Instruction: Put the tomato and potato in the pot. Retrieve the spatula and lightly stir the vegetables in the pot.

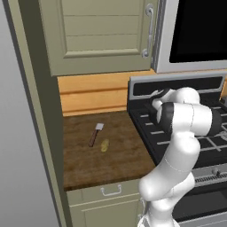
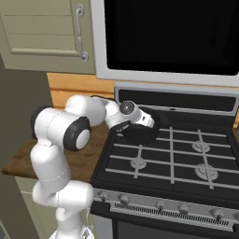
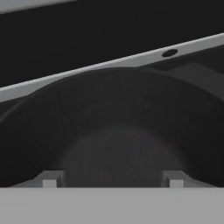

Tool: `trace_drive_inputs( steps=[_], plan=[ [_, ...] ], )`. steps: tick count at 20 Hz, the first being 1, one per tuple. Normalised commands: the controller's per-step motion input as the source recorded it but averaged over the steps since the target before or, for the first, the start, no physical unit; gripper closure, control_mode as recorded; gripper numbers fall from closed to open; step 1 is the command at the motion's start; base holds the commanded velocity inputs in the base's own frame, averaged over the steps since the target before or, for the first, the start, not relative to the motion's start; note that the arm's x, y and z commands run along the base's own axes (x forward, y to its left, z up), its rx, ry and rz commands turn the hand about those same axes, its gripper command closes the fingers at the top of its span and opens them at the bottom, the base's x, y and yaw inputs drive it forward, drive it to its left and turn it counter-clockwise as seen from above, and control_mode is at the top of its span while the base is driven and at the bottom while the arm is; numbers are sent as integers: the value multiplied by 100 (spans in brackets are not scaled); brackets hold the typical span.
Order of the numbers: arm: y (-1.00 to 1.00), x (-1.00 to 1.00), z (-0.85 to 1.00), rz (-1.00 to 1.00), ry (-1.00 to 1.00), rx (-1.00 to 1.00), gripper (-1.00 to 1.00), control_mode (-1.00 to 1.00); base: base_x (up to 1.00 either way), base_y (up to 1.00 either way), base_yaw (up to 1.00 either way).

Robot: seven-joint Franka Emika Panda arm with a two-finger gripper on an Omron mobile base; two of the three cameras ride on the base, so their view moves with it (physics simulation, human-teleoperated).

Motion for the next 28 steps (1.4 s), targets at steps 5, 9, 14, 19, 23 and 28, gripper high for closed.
trace_drive_inputs(
  steps=[5,9,14,19,23,28],
  plan=[
    [0,-4,37,0,-2,0,-100,-100,0,0,0],
    [5,-63,100,0,-17,0,-100,-100,0,0,0],
    [25,-97,79,0,-2,0,-100,-100,0,0,0],
    [75,-85,90,1,0,0,-100,-100,0,0,0],
    [85,-53,100,2,1,0,-100,-100,0,0,0],
    [82,-31,85,5,30,2,-100,-100,0,0,0]
  ],
)
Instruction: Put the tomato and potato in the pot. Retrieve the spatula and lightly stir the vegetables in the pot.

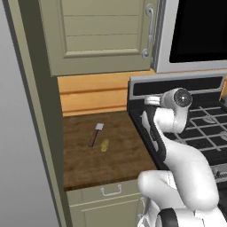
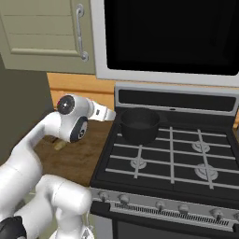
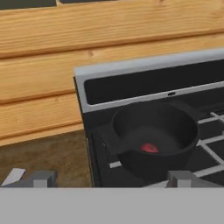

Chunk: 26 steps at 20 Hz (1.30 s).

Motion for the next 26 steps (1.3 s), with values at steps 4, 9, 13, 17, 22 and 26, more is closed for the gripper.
trace_drive_inputs(
  steps=[4,9,13,17,22,26],
  plan=[
    [89,-33,16,7,38,2,-100,-100,0,0,0],
    [99,-47,-55,9,19,0,-100,-100,0,0,0],
    [90,-19,-90,8,8,-5,-100,-100,0,0,0],
    [74,14,-68,12,18,-1,-100,-100,0,0,0],
    [58,31,-43,9,25,0,-100,-100,0,0,0],
    [37,14,-15,1,20,-1,-100,-100,0,0,0]
  ],
)
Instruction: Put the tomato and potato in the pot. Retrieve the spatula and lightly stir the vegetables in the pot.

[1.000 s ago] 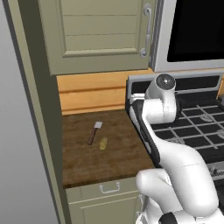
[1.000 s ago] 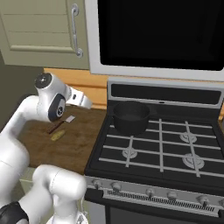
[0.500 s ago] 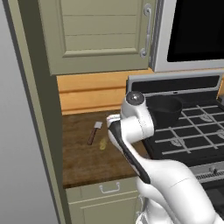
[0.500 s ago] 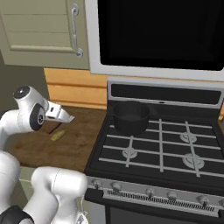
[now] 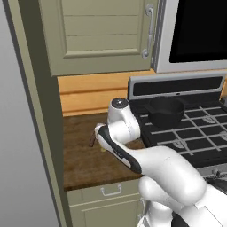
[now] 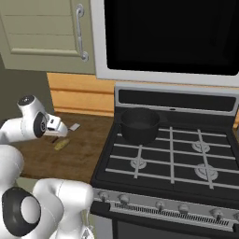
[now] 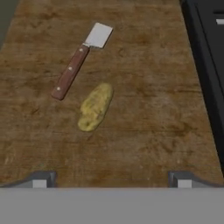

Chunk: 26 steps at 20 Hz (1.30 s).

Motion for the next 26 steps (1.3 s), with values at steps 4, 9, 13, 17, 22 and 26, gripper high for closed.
trace_drive_inputs(
  steps=[4,9,13,17,22,26],
  plan=[
    [26,23,-36,0,18,-6,-100,-100,0,0,0],
    [3,32,-54,0,8,-3,-100,-100,0,0,0],
    [4,54,-51,0,4,0,-100,-100,0,0,0],
    [11,46,-48,0,8,0,-100,-100,0,0,0],
    [3,19,-48,0,7,0,-100,-100,0,0,0],
    [7,26,-42,0,2,0,-100,-100,0,0,0]
  ],
)
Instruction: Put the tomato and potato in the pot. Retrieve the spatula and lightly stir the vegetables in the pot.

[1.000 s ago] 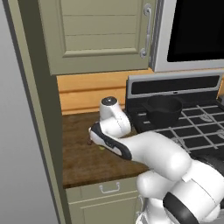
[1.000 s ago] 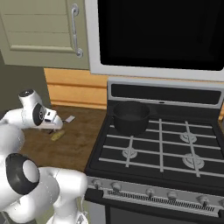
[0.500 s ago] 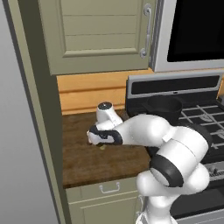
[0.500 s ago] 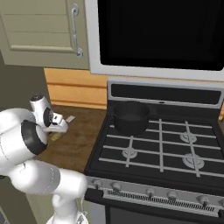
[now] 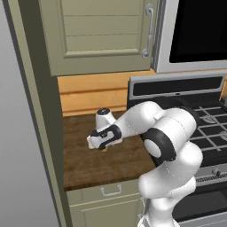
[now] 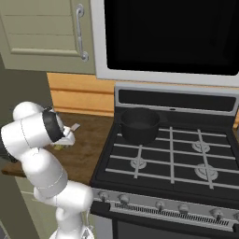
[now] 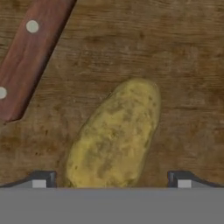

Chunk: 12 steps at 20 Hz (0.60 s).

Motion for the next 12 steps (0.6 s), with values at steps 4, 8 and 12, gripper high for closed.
trace_drive_inputs(
  steps=[4,8,12],
  plan=[
    [13,18,-43,0,1,0,-100,-100,0,0,0],
    [6,1,-46,0,0,0,100,-100,0,0,0],
    [-9,-14,-13,0,-4,1,100,-100,0,0,0]
  ],
)
